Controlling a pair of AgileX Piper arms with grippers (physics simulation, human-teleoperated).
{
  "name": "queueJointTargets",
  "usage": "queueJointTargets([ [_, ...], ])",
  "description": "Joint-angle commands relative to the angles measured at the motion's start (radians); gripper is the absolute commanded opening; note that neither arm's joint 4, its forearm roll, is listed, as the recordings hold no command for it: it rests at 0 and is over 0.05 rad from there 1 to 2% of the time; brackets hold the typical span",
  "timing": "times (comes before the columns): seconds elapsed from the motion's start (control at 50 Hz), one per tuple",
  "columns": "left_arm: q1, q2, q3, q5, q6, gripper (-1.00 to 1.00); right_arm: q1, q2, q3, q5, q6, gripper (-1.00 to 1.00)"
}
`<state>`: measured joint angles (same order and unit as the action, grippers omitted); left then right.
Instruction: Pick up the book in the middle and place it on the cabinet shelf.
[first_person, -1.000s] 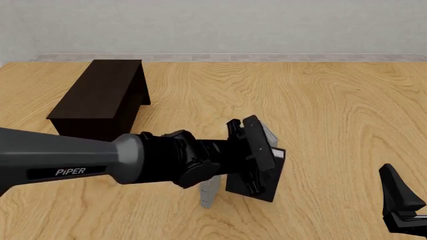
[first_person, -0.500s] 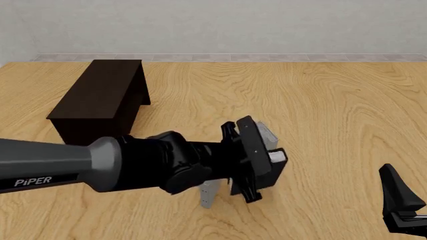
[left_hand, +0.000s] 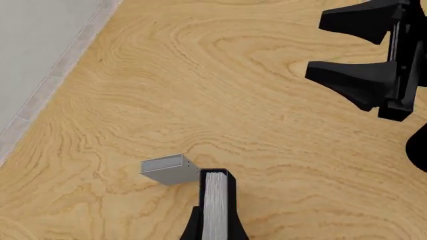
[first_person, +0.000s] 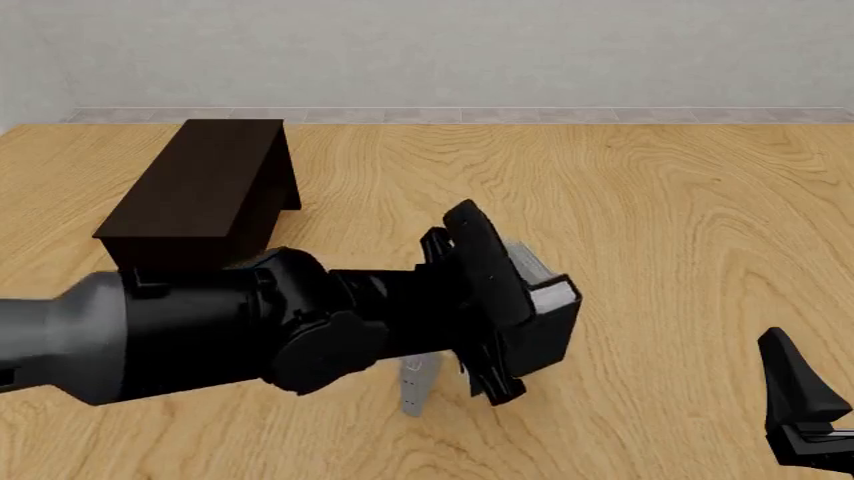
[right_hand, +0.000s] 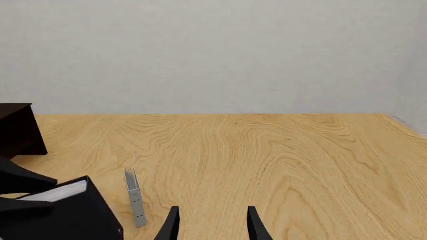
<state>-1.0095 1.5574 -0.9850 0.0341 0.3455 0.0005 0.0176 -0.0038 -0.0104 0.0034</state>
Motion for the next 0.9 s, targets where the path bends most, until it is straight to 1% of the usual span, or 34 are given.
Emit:
queueJointTargets([
  [0.02,-0.02,-0.076,0.003,0.033,0.019,-1.0,0.0,0.0,0.0,0.0,0.0,1.0],
  [0.2,-0.028,-0.134,-0.005,0.076,0.029,-1.0,0.0,0.0,0.0,0.0,0.0,1.0],
  [0.22,-0.023,-0.141,-0.005,0.073,0.038,-1.0,0.0,0.0,0.0,0.0,0.0,1.0],
  [0.34,-0.019,-0.17,-0.023,0.104,0.034,-1.0,0.0,0.0,0.0,0.0,0.0,1.0],
  [0.4,-0.02,-0.186,-0.018,0.107,0.033,-1.0,0.0,0.0,0.0,0.0,0.0,1.0],
  [0.54,-0.013,-0.219,-0.027,0.129,0.048,-1.0,0.0,0.0,0.0,0.0,0.0,1.0],
  [0.6,0.005,-0.238,-0.055,0.145,0.046,-1.0,0.0,0.0,0.0,0.0,0.0,1.0],
  [0.78,0.034,-0.278,-0.07,0.152,0.054,-1.0,0.0,0.0,0.0,0.0,0.0,1.0],
  [0.9,0.063,-0.298,-0.105,0.174,0.062,-1.0,0.0,0.0,0.0,0.0,0.0,1.0],
])
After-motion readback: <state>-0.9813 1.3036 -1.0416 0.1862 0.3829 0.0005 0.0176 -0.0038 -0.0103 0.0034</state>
